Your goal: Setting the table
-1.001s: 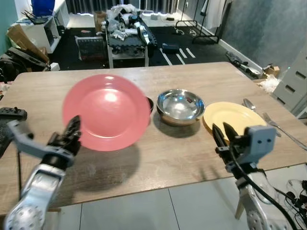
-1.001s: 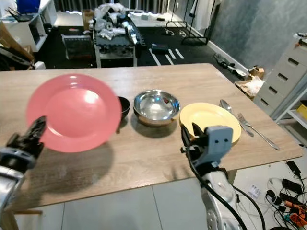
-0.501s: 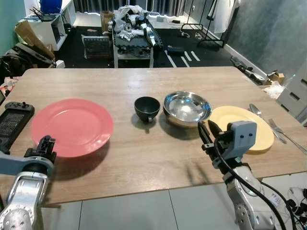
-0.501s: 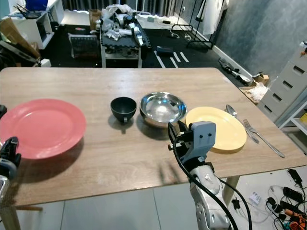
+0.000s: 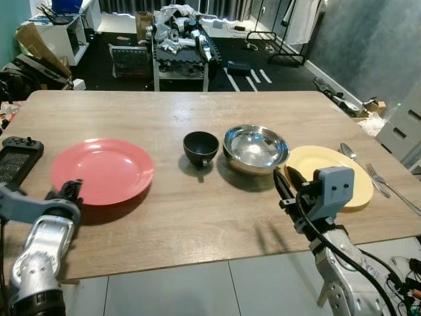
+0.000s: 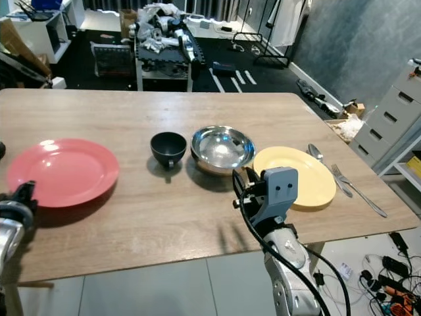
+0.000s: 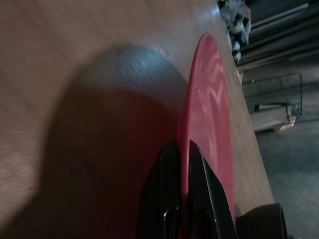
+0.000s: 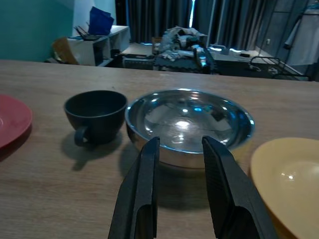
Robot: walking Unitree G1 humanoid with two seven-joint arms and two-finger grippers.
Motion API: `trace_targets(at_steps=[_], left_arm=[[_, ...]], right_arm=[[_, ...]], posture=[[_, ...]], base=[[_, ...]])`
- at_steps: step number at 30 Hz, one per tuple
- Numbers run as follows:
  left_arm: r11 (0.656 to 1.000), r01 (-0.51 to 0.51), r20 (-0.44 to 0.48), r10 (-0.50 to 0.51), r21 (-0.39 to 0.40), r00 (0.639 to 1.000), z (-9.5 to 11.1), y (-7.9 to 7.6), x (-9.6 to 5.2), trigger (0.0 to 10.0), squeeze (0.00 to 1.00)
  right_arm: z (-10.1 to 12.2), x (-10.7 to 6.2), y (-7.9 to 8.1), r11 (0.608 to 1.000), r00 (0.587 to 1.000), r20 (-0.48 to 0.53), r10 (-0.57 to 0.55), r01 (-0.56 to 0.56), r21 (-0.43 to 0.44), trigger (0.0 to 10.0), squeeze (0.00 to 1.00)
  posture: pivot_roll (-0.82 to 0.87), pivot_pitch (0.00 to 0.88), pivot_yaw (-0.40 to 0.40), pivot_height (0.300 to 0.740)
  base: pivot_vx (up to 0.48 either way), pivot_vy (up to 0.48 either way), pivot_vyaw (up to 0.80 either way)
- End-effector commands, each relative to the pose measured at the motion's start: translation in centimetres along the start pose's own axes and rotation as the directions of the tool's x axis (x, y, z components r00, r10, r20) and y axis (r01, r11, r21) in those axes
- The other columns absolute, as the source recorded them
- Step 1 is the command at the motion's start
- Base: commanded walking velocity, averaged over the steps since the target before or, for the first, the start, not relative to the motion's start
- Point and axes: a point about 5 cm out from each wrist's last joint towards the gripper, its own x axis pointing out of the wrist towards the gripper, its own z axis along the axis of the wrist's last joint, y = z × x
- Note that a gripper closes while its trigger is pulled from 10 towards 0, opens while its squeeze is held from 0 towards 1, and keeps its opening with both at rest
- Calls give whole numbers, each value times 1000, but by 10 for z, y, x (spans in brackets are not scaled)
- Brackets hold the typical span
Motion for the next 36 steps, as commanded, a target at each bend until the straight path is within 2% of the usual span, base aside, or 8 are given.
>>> trace_targets(at_steps=[1,10,11,12,22,28,29,36], left_arm=[[1000,-2,-15,3,22,1000,-3,1,3,10000,0],[998,23,-52,-20,51,998,-8,-5,13,10000,0],[998,32,-55,-29,53,998,-8,-5,13,10000,329],[998,36,-55,-33,59,998,-8,-5,13,10000,1000],[989,102,-1,-103,106,995,-3,-14,9,10000,1000],[989,132,-22,-131,70,991,-9,-24,-11,10000,1000],[989,135,-35,-133,63,990,-12,-24,-17,10000,0],[997,79,-118,-75,28,990,-36,-18,-56,10000,0]], right_arm=[[-1,-5,-3,1000,1000,-16,-16,16,-1,10000,0],[-1,-13,-1,1000,999,-34,-23,23,1,10000,0],[-2,-13,-1,1000,999,-37,-23,23,1,10000,0],[-2,-13,-1,1000,999,-40,-23,23,2,10000,0],[-1,-10,1,1000,999,-42,-17,17,8,10000,0],[-1,-9,2,1000,999,-37,-19,19,12,10000,0],[-1,-8,2,1000,999,-35,-20,20,14,10000,0],[-2,-6,3,1000,999,-33,-17,17,19,10000,0]], posture=[[44,165,9,740],[28,195,13,740],[29,196,13,740],[29,196,13,740],[44,184,13,740],[60,177,21,740],[63,176,22,740],[76,171,27,740]], base=[[0,0,0],[0,0,0],[0,0,0],[0,0,0],[0,0,0],[0,0,0],[0,0,0],[0,0,0]])
